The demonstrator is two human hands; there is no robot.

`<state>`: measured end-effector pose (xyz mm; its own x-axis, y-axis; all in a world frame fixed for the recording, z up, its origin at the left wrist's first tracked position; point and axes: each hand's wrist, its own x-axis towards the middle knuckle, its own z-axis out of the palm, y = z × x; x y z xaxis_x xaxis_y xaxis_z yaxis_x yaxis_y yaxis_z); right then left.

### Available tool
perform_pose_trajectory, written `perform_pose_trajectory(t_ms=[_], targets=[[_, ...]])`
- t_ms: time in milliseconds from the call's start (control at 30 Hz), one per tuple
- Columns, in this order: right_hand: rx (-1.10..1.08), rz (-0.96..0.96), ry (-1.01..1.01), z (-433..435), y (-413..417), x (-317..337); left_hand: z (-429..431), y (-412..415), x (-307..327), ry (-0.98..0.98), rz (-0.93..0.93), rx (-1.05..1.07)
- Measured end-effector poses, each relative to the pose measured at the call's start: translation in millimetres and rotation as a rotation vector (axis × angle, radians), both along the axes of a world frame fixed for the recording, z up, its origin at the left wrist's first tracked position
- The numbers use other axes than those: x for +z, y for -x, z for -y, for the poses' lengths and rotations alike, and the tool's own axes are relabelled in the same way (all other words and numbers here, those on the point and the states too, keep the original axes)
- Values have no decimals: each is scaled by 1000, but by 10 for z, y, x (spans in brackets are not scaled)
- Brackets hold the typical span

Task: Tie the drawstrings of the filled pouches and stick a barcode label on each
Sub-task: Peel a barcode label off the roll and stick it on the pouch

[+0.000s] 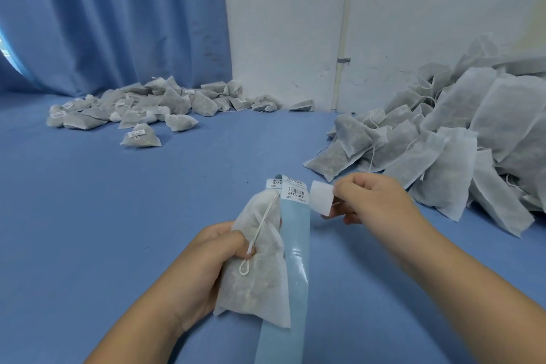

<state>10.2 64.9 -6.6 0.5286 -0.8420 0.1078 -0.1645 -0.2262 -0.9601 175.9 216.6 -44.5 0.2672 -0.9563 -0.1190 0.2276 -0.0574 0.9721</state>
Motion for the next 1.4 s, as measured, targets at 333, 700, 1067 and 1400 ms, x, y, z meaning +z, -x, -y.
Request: perform_pose_trajectory(t_ms=[333,700,1067,1400], targets=[[-68,5,21,102,279,-49,-70,-53,27,29,16,119],[-63,-79,203,168,699,-26,160,326,504,181,-2,98],[-413,26,225,543,1355,-17,1297,1125,584,10,145,27],[-528,-113,992,382,1192,-59,1488,1189,234,-21,-4,43]])
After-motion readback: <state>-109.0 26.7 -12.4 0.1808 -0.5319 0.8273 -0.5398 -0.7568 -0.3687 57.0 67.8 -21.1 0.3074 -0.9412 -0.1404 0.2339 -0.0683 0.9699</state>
